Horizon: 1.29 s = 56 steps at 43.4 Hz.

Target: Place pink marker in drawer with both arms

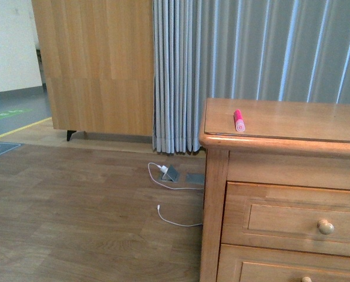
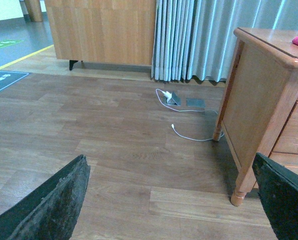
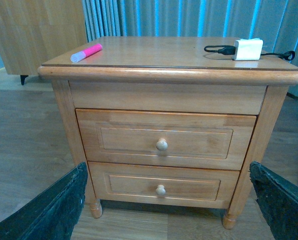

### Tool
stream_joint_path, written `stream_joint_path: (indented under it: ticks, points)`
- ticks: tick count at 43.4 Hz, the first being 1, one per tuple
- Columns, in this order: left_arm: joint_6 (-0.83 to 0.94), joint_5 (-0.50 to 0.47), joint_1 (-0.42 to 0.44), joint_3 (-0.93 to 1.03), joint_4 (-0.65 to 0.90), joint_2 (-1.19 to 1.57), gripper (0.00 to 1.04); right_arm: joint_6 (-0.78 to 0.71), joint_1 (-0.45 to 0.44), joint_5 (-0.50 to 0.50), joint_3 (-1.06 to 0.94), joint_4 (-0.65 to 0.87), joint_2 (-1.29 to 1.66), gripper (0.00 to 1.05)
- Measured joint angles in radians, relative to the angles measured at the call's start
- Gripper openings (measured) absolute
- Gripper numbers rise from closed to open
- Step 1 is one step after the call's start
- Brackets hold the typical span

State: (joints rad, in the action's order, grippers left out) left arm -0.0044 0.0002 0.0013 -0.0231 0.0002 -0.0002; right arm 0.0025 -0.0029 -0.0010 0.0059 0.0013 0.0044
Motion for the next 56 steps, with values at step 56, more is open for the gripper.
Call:
stream_joint_path:
  ticks: [56]
  points:
    - [0.000, 0.000, 0.000, 0.000, 0.000, 0.000, 0.99, 0.000, 0.000, 0.000, 0.000, 0.000, 0.000, 0.96]
